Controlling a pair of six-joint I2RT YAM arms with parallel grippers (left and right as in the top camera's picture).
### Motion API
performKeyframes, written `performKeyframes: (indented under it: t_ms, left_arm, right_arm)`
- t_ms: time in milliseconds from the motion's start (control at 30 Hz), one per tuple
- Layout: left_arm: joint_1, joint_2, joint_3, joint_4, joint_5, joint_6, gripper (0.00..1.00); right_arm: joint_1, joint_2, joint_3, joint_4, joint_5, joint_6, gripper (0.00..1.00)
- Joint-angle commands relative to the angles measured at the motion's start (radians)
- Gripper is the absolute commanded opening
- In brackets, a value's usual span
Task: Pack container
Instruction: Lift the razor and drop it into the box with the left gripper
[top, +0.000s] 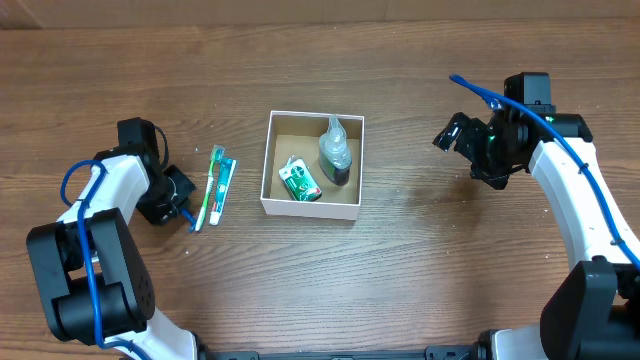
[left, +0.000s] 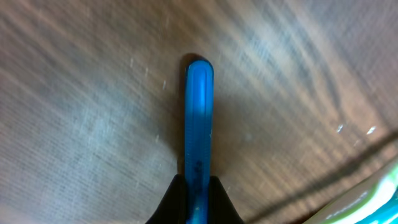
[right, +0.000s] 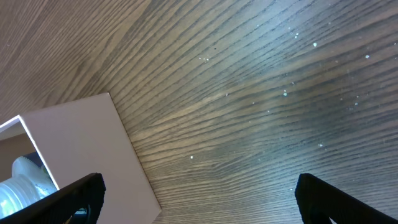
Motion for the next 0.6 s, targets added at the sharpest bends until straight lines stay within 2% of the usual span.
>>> performKeyframes:
  t_ms: [0, 167, 233, 400, 500, 567]
  left_arm:
    - [-0.004, -0.008, 0.102, -0.093, 0.069, 0.094, 0.04]
    - [-0.058, -0.085, 0.305, -0.270, 0.236, 0.202, 0.04]
    - [-0.120, -0.129, 0.374, -0.292, 0.252, 0.236, 0.04]
    - [-0.353, -0.195, 0.421, -0.177, 0.231, 0.301, 0.04]
    - [-0.473, -0.162, 0.420, -0.121, 0.116, 0.299, 0.04]
    - [-0.539, -0.109, 0.420, -0.083, 0.090, 0.297, 0.05]
  right_arm:
    - [-0.002, -0.022, 0.003, 0.002, -0.002, 0.001, 1.00]
    - [-0.002, -0.022, 0.003, 0.002, -0.002, 0.001, 1.00]
    - [-0.002, -0.022, 0.003, 0.002, -0.002, 0.001, 1.00]
    - [-0.002, -0.022, 0.003, 0.002, -0.002, 0.001, 1.00]
    - [-0.002, -0.022, 0.003, 0.002, -0.002, 0.001, 1.00]
    - [-0.002, -0.022, 0.003, 0.002, -0.002, 0.001, 1.00]
